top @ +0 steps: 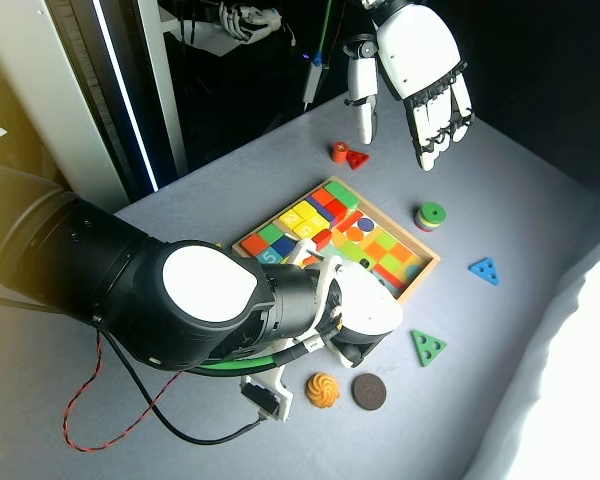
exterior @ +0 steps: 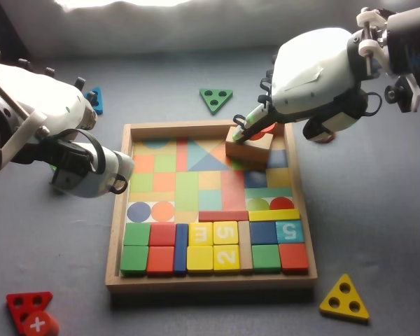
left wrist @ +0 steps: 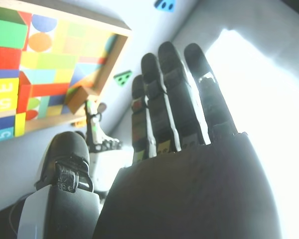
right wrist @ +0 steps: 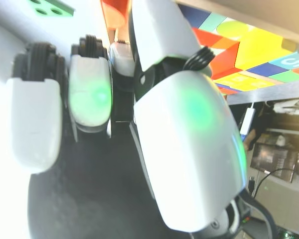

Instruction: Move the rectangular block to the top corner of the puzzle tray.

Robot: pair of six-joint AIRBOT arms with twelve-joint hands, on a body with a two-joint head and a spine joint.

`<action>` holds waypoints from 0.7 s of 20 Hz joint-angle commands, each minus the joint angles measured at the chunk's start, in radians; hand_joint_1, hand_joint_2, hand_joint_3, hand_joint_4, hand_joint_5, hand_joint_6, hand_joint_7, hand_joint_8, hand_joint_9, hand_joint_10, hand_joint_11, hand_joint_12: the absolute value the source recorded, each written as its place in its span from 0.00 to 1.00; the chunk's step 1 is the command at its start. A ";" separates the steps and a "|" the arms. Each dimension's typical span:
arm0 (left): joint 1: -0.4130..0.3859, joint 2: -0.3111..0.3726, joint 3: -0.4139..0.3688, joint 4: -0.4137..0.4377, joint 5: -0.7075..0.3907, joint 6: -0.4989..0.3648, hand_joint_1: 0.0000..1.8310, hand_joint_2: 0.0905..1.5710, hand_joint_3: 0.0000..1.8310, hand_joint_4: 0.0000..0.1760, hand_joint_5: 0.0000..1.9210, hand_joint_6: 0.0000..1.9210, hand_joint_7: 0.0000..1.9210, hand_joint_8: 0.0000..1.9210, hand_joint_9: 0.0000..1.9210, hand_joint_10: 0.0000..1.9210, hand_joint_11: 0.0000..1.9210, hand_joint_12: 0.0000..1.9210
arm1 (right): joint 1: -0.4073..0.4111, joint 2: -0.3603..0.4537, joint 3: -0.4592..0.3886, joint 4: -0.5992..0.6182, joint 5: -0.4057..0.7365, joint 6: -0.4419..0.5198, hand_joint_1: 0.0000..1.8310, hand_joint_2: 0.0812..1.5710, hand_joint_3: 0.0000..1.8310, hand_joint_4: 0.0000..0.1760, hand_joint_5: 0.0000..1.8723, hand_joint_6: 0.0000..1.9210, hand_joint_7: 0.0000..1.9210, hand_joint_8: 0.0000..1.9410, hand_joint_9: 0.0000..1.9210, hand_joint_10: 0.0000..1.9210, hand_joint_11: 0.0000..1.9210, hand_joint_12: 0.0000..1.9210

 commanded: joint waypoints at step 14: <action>-0.007 0.014 -0.003 0.082 -0.002 0.005 0.00 0.83 0.00 0.00 0.18 0.00 0.27 0.00 0.26 0.00 0.05 0.36 | -0.013 0.014 0.103 0.035 0.084 -0.083 0.97 0.75 0.00 0.00 0.26 0.00 0.68 1.00 0.85 1.00 0.97 1.00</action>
